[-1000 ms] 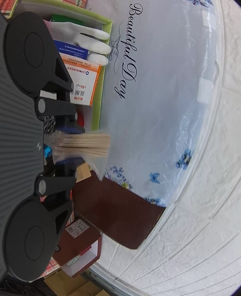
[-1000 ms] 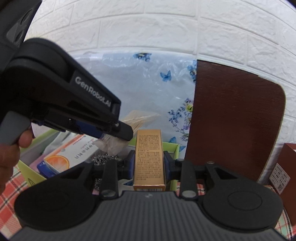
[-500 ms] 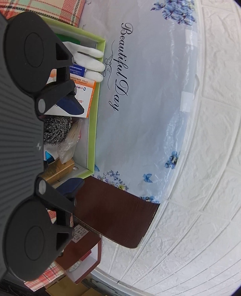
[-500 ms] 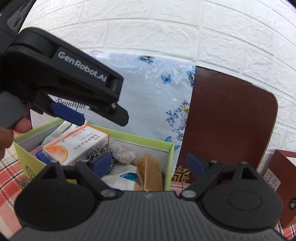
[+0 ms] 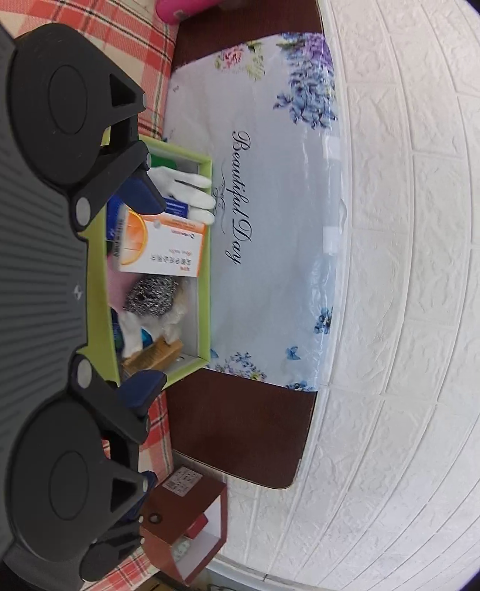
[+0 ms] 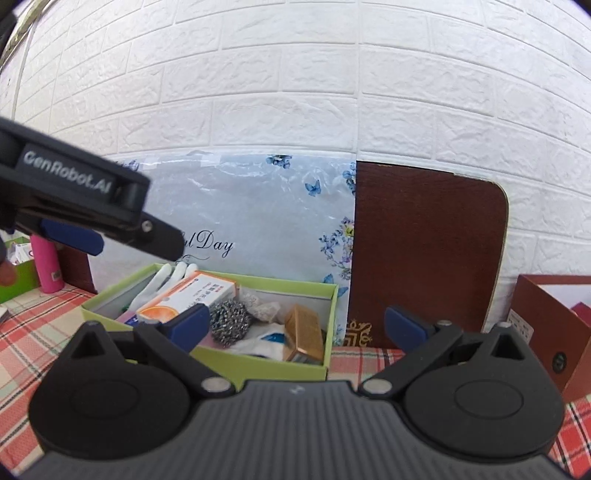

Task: Organize objects
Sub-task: 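Move both tools back toward the black tape roll and clear cup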

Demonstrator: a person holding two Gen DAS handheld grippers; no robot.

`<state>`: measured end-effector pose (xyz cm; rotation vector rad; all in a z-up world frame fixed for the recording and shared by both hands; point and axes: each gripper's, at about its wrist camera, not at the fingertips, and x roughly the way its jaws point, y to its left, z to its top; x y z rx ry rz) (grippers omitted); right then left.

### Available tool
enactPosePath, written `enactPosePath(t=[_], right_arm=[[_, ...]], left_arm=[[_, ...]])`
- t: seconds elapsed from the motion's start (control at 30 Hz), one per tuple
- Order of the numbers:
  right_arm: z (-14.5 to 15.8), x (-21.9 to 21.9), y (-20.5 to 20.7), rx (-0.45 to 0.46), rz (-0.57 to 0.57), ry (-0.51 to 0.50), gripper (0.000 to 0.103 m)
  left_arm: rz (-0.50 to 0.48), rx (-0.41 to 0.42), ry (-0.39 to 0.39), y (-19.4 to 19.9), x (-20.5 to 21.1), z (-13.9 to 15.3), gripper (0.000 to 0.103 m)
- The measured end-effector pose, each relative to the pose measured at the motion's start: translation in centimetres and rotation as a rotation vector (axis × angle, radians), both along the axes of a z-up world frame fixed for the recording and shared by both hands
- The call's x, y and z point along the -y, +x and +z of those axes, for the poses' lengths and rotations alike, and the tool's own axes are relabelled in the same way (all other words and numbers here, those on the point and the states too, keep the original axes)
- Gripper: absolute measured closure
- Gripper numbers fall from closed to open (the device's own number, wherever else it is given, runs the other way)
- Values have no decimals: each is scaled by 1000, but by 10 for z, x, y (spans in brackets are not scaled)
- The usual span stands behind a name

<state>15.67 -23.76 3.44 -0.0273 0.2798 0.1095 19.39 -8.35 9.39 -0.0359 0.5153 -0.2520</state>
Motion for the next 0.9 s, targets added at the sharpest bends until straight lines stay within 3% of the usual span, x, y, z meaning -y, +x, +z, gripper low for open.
enactPosePath(t=[0.53, 0.9], right_arm=[[-30, -1, -55, -86, 8, 82, 0], [-70, -14, -43, -176, 34, 49, 0]], left_arm=[[36, -74, -27, -53, -37, -39, 9], [121, -200, -64, -61, -85, -94, 9]])
